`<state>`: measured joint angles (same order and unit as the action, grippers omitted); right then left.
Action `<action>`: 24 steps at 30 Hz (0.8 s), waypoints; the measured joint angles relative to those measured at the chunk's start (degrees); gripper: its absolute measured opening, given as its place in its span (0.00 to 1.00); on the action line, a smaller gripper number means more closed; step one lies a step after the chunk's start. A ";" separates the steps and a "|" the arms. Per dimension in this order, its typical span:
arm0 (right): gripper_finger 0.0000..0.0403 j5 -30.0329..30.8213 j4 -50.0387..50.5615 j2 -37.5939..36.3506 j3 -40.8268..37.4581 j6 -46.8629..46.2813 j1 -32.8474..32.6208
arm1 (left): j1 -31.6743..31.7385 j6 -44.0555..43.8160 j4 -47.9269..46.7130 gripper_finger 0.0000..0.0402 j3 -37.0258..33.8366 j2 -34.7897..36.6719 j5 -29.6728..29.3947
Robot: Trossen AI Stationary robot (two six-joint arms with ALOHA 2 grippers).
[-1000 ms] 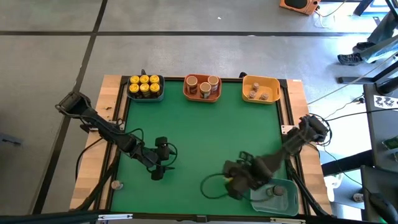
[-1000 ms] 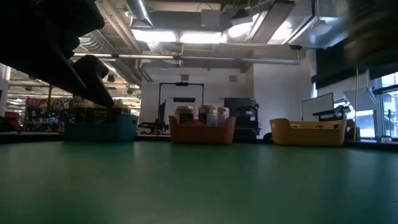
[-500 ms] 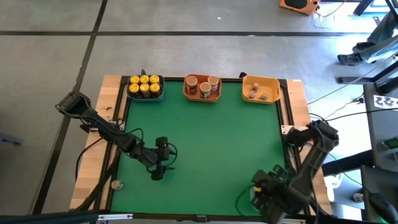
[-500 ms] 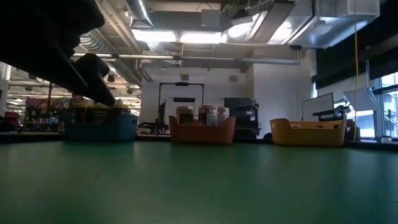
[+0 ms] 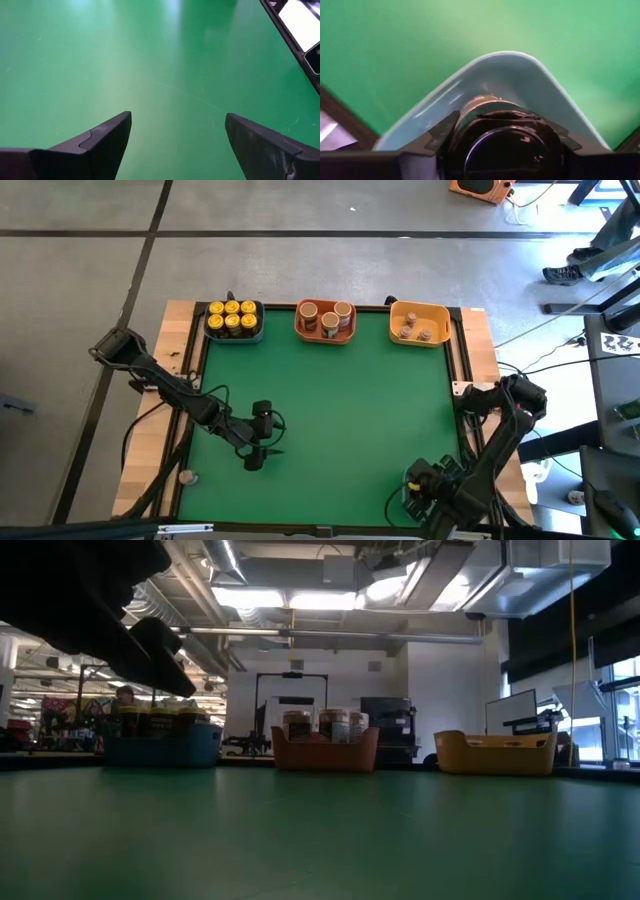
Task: Sort spices by type
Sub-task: Put the black seasoning bottle into the green bin
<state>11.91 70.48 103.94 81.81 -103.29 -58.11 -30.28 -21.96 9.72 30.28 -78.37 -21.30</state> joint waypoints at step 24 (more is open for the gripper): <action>0.97 -8.44 10.07 0.04 6.61 6.17 2.09 | 1.22 -4.70 1.81 0.80 0.00 0.00 0.02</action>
<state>3.46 80.56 103.98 88.42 -97.12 -56.02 -29.06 -26.66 11.52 30.28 -78.37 -21.28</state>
